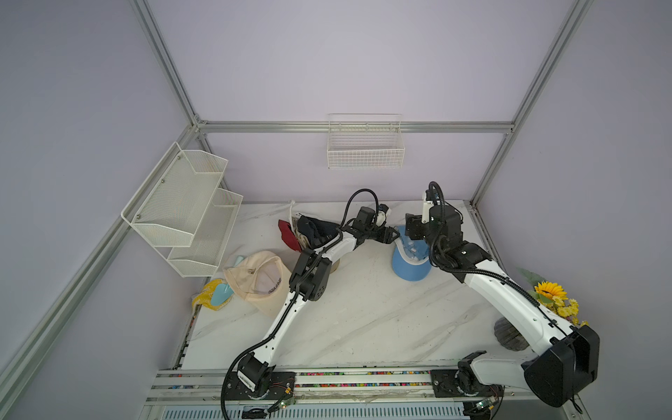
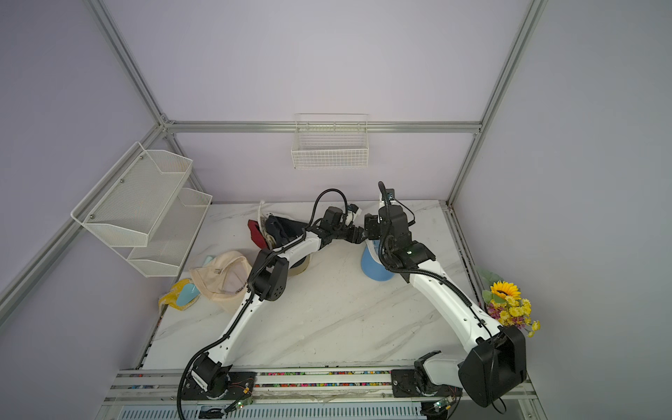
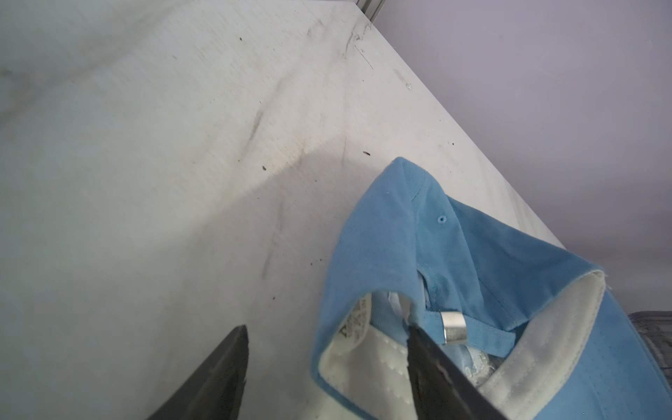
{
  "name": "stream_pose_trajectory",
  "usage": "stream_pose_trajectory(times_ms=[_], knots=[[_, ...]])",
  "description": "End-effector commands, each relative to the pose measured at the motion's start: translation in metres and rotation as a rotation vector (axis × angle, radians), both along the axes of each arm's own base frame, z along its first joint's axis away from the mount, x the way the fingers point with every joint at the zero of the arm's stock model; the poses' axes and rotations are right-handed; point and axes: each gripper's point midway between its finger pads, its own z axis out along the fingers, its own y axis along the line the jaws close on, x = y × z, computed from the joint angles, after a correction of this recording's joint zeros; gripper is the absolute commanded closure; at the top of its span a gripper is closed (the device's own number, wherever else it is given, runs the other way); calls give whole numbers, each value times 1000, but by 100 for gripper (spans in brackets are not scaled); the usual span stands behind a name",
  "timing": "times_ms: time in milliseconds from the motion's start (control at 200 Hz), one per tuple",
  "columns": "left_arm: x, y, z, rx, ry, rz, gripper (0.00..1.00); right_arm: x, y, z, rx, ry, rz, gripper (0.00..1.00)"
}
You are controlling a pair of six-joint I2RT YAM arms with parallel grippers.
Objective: Open the adjustable buckle of the baseball cap
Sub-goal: Pick up the baseball cap from the center of the board.
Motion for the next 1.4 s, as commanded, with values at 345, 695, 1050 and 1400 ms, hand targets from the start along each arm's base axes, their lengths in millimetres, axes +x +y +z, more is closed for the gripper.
stream_pose_trajectory(times_ms=[345, 695, 1050, 1400], knots=[[-8, -4, 78, -97, -124, -13, 100, -7, -8, 15, 39, -51, -29, 26], [-80, 96, 164, 147, -186, 99, 100, -14, -5, 11, -38, -21, 36, 22], [-148, 162, 183, 316, -149, 164, 100, -11, 43, -30, -4, 67, 284, 28], [-159, 174, 199, 307, -137, 201, 100, -46, 116, -50, -22, 65, 577, 34]])
